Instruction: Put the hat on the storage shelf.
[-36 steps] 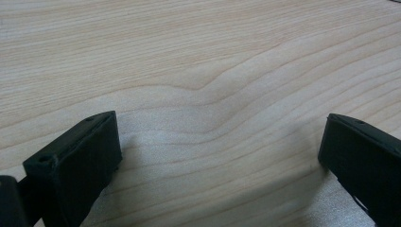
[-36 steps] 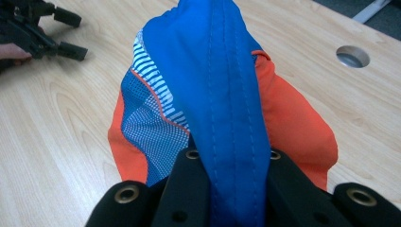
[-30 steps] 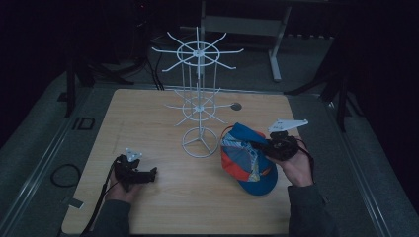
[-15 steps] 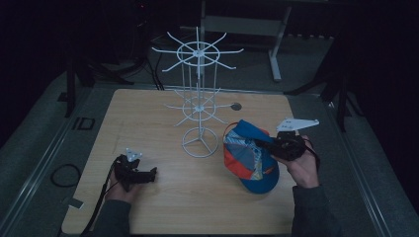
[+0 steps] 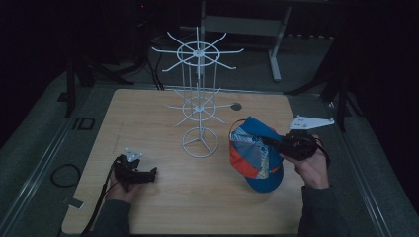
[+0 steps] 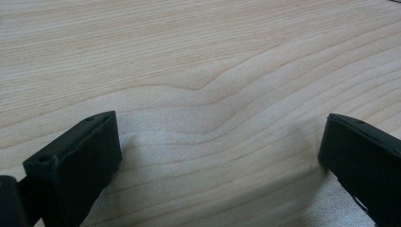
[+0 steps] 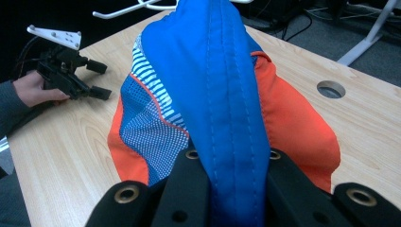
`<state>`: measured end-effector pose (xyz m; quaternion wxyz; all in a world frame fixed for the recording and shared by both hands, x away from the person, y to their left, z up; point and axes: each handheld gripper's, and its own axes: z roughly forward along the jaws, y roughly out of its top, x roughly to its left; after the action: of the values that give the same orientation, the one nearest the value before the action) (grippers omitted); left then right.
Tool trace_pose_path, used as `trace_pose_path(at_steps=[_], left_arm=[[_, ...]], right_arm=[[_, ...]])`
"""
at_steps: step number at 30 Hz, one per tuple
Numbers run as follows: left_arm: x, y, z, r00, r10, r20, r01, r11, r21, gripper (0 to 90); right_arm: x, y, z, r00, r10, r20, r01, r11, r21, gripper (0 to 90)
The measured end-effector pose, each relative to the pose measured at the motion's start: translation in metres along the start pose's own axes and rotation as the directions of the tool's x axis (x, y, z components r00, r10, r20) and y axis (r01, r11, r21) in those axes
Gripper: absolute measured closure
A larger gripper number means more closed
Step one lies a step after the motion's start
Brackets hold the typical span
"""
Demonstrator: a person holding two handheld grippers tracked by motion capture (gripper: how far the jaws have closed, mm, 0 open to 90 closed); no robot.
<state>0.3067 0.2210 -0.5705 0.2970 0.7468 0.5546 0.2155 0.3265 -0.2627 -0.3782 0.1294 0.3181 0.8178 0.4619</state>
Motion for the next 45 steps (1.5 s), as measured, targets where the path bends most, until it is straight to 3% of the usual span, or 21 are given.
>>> trace_pose_path(at_steps=[14, 35, 45], left_arm=[[0.0, 0.0, 0.0, 1.0, -0.001, -0.001, 0.001, 1.0, -0.002, 0.2], [0.0, 0.0, 0.0, 1.0, -0.001, 0.0, 0.001, 1.0, 0.0, 0.2], [0.0, 0.0, 0.0, 1.0, -0.001, 0.0, 0.001, 1.0, 0.0, 0.2]], right_arm=[[0.001, 0.008, -0.009, 0.9999, 0.006, -0.01, -0.007, 0.999, -0.049, 88.0], [0.005, 0.027, -0.019, 0.9995, -0.022, -0.023, 0.02, 0.994, -0.105, 88.0], [0.0, 0.031, -0.021, 0.9994, 0.006, -0.034, -0.01, 0.991, -0.135, 88.1]])
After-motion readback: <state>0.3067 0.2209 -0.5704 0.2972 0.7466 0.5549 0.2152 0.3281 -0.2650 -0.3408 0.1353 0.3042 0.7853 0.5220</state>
